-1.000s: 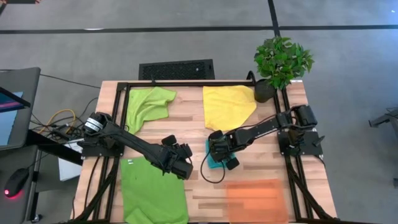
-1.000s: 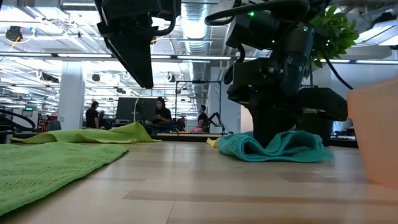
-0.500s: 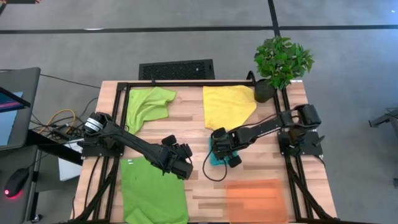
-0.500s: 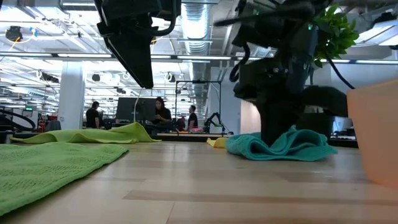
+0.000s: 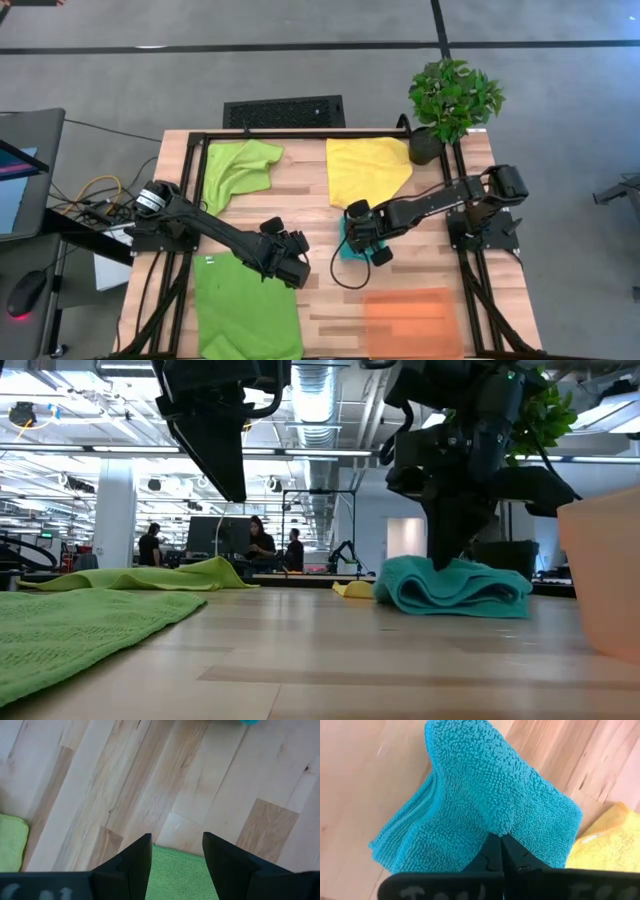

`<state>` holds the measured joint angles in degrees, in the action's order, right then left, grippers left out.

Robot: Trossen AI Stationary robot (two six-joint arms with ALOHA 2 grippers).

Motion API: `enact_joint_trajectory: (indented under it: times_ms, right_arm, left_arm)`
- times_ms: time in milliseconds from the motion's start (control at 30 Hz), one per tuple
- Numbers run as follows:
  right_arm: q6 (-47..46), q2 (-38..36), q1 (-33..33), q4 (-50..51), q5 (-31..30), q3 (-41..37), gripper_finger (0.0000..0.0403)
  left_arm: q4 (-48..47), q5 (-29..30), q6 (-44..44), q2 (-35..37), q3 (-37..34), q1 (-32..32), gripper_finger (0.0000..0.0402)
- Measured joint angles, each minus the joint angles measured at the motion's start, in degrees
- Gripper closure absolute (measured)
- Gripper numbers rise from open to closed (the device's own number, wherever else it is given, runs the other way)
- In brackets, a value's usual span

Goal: Fold microfiber towels
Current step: Put the folded blue microfiber towel into the orange bin

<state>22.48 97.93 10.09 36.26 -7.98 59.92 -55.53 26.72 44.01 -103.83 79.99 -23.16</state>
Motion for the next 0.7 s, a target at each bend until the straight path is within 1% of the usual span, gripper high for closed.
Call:
enact_joint_trajectory:
  times_ms: [300, 500, 700]
  right_arm:
    - [-0.16, -0.11, 0.6, 2.79, 0.1, 0.3, 0.0403]
    - [-1.96, -0.17, 2.52, 8.22, 0.14, 3.77, 0.0403]
    - [-2.63, -0.17, 4.33, 11.35, 0.04, 6.08, 0.0403]
  left_arm:
    - [-0.02, -0.02, 0.0, 0.0, 0.0, 0.0, 0.0233]
    - [-0.02, -0.02, 0.0, 0.0, 0.0, 0.0, 0.0233]
    - [-0.02, -0.02, 0.0, 0.0, 0.0, 0.0, 0.0233]
